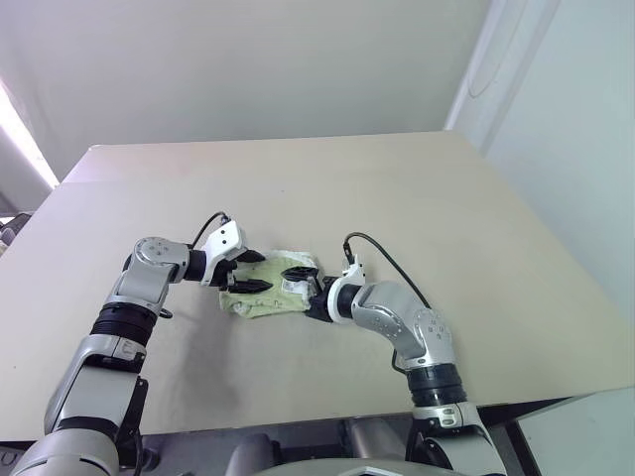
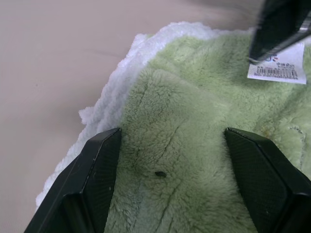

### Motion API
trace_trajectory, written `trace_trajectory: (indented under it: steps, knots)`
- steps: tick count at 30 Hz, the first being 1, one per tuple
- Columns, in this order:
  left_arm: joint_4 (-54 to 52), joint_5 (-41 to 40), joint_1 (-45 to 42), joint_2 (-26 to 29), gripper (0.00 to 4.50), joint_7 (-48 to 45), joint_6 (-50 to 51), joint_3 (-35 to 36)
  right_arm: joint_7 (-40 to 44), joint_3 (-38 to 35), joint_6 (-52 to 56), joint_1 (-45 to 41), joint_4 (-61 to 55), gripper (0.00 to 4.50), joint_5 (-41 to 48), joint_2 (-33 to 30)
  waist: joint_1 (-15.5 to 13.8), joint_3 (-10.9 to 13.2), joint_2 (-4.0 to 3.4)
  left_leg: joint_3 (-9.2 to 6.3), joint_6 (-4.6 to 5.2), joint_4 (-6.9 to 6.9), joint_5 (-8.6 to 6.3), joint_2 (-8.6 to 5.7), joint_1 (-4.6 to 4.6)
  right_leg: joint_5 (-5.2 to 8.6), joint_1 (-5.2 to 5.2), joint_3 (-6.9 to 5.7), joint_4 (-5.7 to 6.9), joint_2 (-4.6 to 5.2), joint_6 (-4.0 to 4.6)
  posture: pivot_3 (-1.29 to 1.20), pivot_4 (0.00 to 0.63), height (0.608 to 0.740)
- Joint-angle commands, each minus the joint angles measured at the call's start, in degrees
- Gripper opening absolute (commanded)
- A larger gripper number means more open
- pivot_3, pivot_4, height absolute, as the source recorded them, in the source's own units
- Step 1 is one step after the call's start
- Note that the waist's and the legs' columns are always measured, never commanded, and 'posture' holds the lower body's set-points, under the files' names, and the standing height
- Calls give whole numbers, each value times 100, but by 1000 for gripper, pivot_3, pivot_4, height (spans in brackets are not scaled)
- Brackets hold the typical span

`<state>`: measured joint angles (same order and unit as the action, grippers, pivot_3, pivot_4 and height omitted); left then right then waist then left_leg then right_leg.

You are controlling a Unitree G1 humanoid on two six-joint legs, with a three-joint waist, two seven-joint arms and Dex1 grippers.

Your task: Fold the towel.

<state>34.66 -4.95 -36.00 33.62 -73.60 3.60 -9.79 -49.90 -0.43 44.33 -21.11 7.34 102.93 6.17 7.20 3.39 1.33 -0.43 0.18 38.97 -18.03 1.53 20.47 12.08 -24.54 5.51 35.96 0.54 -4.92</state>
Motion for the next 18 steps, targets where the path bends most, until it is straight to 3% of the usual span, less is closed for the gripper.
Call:
trace_trajectory:
  steps: [1, 12, 15, 18]
  knots:
    - [-226, -21, 8, 50, 3630, 6, 46, 50, 239, -195, -205, -231, 162, 4470, -501, 67, 1, 0, 0, 0, 0, 0, 0, 0, -1, 0, 0, 0, 0, 1, 0, 0, 0, 712]
    - [-224, -11, -5, 40, 3630, 74, 67, 60, 658, -358, -17, -688, 931, 4470, -1512, 202, 15, -3, -3, -2, 0, 2, 0, 8, -15, -6, 11, -3, 11, -1, 8, 0, 0, 712]
    - [-195, -30, -16, 72, 3630, 108, 84, 108, 719, -448, 57, -731, 1001, 3876, -1624, 242, 15, -3, -4, -2, 0, 2, 0, 8, -18, -7, 12, -5, 11, -1, 8, 0, 0, 712]
    - [-244, -98, -52, 135, 3630, 109, 253, 177, 892, -521, 125, -781, 1014, 2757, -1755, 253, 16, -2, -5, -2, 0, 2, 0, 8, -16, -8, 11, -7, 11, -1, 9, 0, 0, 712]
